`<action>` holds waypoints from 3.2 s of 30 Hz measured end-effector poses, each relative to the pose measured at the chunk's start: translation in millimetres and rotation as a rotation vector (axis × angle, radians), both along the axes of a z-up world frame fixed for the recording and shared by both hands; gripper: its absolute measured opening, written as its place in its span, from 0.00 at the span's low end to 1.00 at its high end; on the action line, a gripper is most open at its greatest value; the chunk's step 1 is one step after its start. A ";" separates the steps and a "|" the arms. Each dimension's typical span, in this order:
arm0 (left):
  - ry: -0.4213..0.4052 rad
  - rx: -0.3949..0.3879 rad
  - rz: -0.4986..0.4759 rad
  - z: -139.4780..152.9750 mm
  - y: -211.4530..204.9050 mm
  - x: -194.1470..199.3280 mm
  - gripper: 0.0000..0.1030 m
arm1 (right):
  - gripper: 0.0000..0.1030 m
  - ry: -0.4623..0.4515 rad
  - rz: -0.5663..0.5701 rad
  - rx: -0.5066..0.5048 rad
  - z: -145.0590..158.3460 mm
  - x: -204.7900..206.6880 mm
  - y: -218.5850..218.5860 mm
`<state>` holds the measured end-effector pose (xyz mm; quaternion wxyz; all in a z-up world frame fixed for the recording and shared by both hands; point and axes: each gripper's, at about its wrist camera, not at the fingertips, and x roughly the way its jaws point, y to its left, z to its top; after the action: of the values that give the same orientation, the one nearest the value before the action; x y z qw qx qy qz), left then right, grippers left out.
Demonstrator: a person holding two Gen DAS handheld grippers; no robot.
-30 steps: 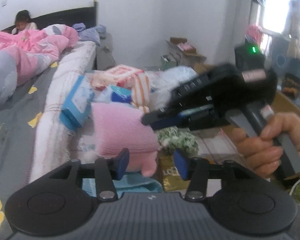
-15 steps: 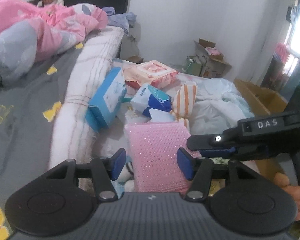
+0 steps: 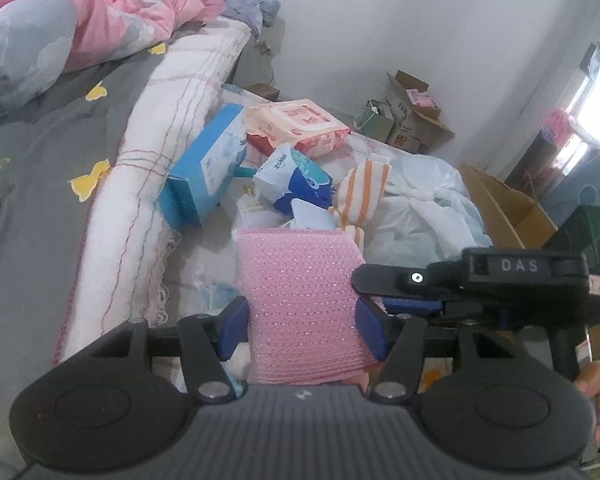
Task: Organize soft objects
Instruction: 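Carry the pink mesh pad with the right gripper over the cardboard box, then open the right gripper to drop the pad into the box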
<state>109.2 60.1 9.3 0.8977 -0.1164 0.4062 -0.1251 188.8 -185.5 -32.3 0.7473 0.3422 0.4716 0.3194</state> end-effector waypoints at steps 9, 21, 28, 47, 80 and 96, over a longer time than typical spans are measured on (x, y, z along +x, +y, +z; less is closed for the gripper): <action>-0.054 0.074 -0.022 21.2 -22.8 -22.3 0.57 | 0.30 -0.039 -0.013 -0.010 18.7 -15.9 -0.7; -0.244 0.121 -0.218 98.5 -118.5 -12.7 0.57 | 0.29 -0.231 -0.187 -0.025 113.7 -44.4 -99.9; -0.244 0.119 -0.386 106.9 -246.3 54.0 0.62 | 0.29 -0.222 -0.357 -0.095 132.9 -21.2 -224.0; -0.114 0.284 -0.472 31.7 -372.3 162.9 0.65 | 0.28 0.215 -0.363 -0.244 -39.6 143.4 -339.7; -0.118 0.219 -0.190 45.4 -167.9 58.4 0.83 | 0.20 0.260 -0.383 -0.335 -31.1 98.6 -319.3; -0.089 0.215 -0.135 25.6 -142.2 28.5 0.85 | 0.19 0.308 -0.423 -0.258 -69.4 117.9 -280.5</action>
<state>137.6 -82.1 35.0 0.9115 0.0139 0.3841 -0.1462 306.7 -466.0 -101.7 0.7543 0.3796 0.5342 0.0384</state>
